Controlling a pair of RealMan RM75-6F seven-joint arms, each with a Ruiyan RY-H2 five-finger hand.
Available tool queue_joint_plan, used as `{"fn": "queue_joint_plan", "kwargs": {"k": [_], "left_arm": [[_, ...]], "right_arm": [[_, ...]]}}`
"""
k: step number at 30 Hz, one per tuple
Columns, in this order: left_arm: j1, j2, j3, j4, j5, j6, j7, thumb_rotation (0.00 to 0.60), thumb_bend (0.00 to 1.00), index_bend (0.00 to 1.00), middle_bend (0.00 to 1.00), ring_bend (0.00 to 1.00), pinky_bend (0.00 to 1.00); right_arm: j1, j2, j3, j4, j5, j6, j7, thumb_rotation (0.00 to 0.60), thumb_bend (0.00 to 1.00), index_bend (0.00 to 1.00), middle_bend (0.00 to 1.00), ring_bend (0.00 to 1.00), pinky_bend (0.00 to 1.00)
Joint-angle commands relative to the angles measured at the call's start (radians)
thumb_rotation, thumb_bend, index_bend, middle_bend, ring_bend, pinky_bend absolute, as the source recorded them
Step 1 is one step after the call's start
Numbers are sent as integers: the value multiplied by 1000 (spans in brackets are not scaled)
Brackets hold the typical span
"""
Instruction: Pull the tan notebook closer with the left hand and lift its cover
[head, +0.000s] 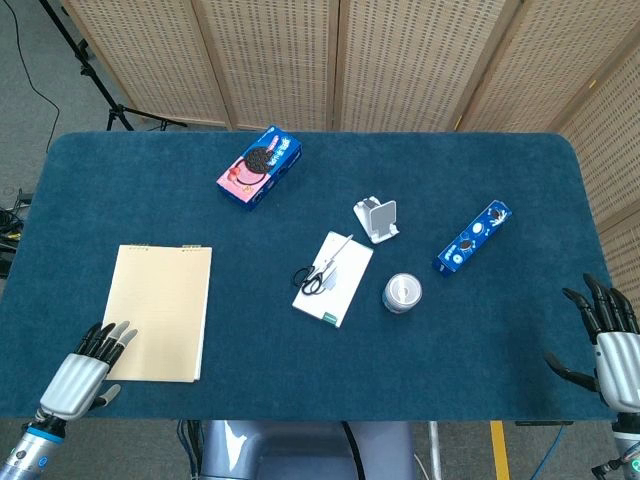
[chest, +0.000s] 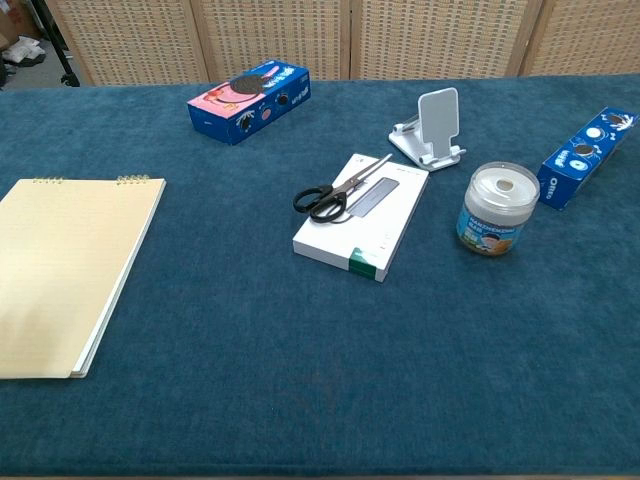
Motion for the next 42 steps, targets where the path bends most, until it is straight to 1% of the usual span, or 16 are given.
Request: {"fn": "queue_joint_plan", "kwargs": {"k": [1,12,19,42], "left_arm": [[-1,-17,6,51,3,11,-46,600,231,0,0,0,0],[-10,-48,5,115,-9,5,-89,600,232,0,0,0,0],[-15,-50,8,120,-15,-5,-94,600,272,0,0,0,0],[-21,-60,5,135,-38,-18,-97,600,279,7,0,0,0]], "right_arm": [[0,-1,0,0,0,1,-4,600,234,129,0,0,0],[0,-2,2,0,4,1,-2,600,234,129,0,0,0],[0,0,2,0,4,0,0,600,234,129,0,0,0],[0,3,2,-2,5,-2,6,600,234,129,0,0,0]]}}
